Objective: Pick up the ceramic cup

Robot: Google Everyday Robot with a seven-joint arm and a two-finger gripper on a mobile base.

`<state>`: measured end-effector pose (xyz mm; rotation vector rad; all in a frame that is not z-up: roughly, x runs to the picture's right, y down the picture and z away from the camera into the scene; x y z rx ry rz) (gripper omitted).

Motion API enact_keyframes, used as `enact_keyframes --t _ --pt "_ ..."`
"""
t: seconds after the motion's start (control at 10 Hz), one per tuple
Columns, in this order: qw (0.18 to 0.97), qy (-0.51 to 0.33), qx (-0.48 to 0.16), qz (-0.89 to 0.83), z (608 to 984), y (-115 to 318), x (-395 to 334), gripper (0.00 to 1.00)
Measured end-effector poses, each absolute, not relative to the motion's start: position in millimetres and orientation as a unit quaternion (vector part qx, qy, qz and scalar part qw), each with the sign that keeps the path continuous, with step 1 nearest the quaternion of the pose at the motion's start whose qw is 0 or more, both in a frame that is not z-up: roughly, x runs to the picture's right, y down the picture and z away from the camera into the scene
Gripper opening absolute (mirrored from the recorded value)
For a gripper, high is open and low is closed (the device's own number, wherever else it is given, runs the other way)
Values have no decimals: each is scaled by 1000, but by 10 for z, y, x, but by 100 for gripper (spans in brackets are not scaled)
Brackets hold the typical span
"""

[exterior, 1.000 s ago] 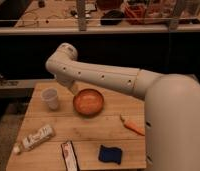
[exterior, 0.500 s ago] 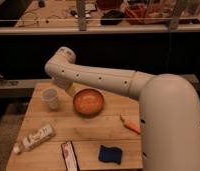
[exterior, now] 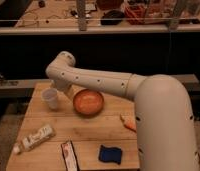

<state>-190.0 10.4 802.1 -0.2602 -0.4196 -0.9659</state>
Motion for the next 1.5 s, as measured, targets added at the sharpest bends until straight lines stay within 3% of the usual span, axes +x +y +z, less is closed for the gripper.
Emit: enact_keyframes --t 1.5 --pt "830 -236 -140 -486 8518 457 -2211 80"
